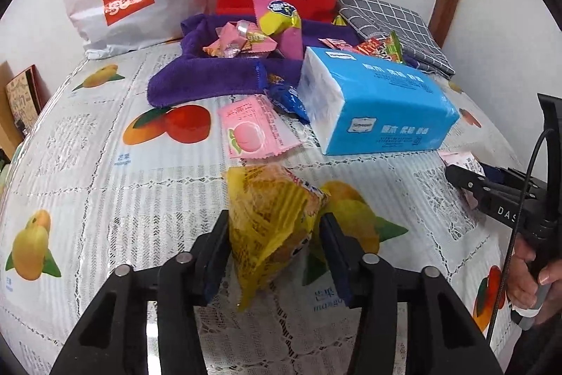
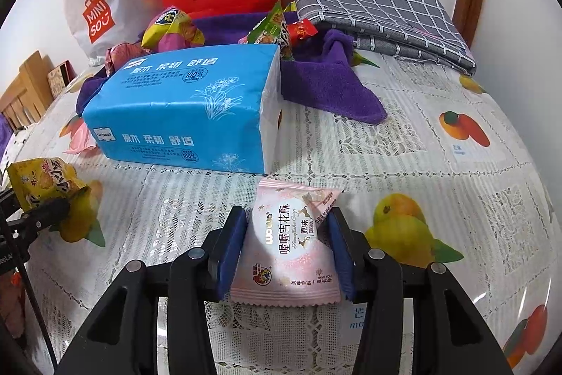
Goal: Organize snacks
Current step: 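Carry the pastry packet and yellow chip bag over the purple towel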
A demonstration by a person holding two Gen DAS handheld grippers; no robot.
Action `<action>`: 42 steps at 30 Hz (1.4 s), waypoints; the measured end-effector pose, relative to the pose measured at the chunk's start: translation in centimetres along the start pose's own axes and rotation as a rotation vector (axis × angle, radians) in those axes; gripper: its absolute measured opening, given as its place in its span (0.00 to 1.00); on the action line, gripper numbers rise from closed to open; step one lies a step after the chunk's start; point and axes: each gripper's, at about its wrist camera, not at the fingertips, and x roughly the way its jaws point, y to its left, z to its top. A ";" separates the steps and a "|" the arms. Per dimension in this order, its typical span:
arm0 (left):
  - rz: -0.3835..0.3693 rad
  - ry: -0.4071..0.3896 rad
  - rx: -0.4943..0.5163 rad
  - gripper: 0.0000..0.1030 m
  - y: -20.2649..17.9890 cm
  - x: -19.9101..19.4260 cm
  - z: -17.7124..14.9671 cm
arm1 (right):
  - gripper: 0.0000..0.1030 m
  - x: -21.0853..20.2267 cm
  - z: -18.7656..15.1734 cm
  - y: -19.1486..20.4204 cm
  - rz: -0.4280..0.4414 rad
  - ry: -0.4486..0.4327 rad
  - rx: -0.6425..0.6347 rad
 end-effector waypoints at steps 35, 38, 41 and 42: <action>-0.093 -0.070 -0.060 0.32 -1.7 -8.6 1.8 | 0.38 -8.9 1.4 -0.1 0.048 -0.104 0.039; -0.116 -0.072 -0.063 0.32 -2.3 -10.2 1.8 | 0.38 -10.6 1.7 -0.3 0.055 -0.106 0.056; -0.136 -0.083 -0.069 0.32 -2.6 -11.8 2.0 | 0.38 -12.2 1.5 -0.6 0.070 -0.108 0.068; -0.131 -0.088 -0.065 0.32 -2.8 -12.4 2.1 | 0.38 -12.8 1.4 -0.6 0.075 -0.114 0.069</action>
